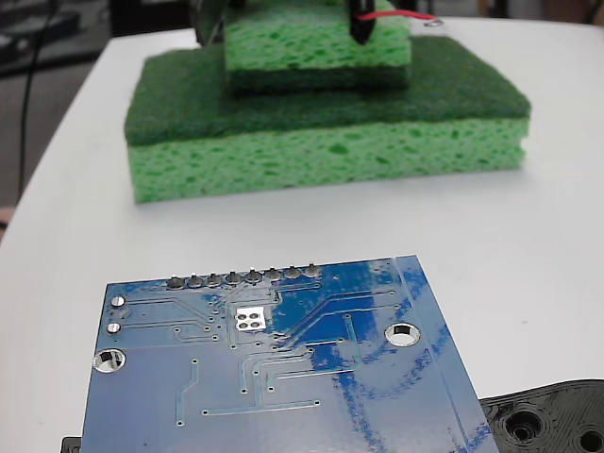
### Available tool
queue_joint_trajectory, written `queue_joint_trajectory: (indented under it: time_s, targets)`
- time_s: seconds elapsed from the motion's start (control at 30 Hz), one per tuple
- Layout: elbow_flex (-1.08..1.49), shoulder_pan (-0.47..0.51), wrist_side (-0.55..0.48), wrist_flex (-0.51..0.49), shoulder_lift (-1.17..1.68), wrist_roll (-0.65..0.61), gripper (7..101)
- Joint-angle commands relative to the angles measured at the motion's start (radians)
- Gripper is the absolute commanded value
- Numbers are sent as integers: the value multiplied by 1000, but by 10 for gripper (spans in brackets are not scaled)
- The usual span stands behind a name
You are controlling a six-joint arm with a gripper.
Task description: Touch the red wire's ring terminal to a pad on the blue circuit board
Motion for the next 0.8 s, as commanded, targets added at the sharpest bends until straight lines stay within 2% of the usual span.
queue_joint_trajectory:
  time_s: [0.03,0.8]
  targets:
    - [-6,0,2,-2,2,0,1003]
    - [-17,5,31,-2,2,23,1003]
